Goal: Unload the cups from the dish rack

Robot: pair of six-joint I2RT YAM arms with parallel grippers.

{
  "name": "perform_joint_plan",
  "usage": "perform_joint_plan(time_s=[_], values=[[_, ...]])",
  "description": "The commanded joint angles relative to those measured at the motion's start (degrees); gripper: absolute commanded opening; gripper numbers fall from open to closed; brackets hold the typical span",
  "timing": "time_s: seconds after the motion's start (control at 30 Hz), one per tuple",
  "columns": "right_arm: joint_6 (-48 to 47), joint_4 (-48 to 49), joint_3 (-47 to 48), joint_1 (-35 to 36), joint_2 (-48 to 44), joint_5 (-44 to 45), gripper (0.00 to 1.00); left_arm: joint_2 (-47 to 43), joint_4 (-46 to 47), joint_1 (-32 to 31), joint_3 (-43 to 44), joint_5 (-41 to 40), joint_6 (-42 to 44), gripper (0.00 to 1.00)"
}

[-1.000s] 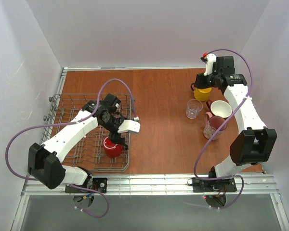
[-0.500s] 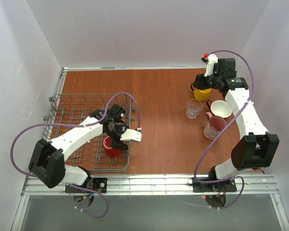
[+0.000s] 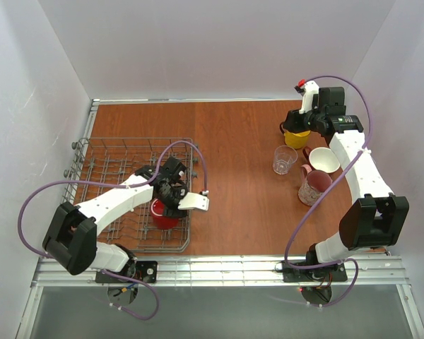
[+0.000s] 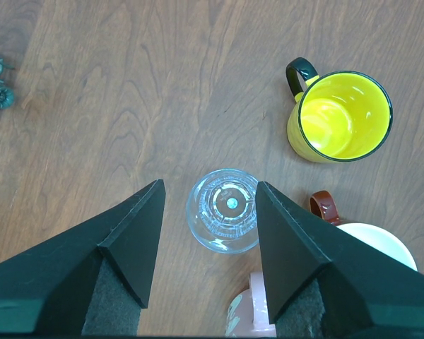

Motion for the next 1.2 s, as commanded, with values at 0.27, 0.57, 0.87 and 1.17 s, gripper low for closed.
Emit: perform_joint_plan(time_s=[0.27, 0.57, 0.87, 1.17], values=[[0.43, 1.97, 0.01, 0.04, -1.86, -0.04, 0.49, 2.4, -3.31, 0.02, 1.55, -0.51, -1.55, 0.0], [0.43, 1.88, 0.45, 0.04, -1.95, 0.05, 0.49, 2.75, -6.65, 0.1, 6.21, -3.05, -2.7, 0.0], [0.43, 1.97, 0.71, 0.04, -2.04, -0.22, 0.49, 2.93, -9.38, 0.1, 11.93, -7.54, -1.91, 0.0], [0.43, 1.88, 0.45, 0.04, -3.0, -0.3, 0.49, 1.97, -8.15, 1.07, 10.96, -14.48, -1.47, 0.0]])
